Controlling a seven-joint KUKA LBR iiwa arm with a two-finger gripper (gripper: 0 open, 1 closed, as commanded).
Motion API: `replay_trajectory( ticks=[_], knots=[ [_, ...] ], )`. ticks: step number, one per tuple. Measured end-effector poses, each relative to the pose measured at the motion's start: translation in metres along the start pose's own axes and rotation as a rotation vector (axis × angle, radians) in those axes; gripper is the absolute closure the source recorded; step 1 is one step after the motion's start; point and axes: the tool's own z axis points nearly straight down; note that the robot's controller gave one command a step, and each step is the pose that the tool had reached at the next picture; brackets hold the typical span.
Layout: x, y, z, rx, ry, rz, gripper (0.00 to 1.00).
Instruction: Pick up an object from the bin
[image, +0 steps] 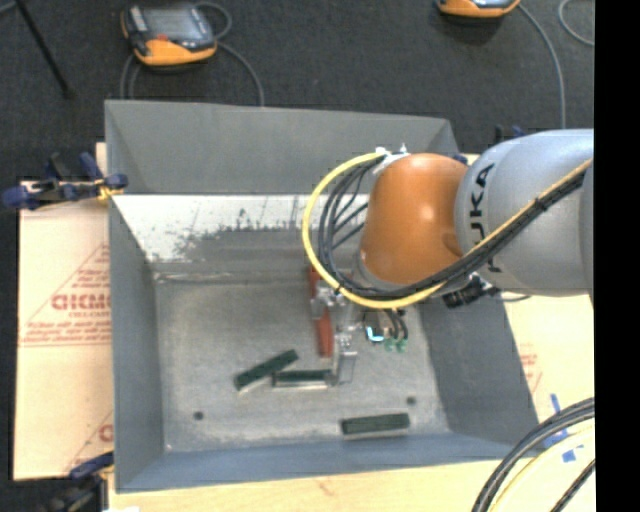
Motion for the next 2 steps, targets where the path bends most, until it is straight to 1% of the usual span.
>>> replay_trajectory(
  ticks=[1,2],
  knots=[
    [-0.001,0.0,-0.004,0.0,-0.006,0.001,0.0],
    [0.008,0.019,0.029,0.0,-0.014,0.071,0.0]
  ],
)
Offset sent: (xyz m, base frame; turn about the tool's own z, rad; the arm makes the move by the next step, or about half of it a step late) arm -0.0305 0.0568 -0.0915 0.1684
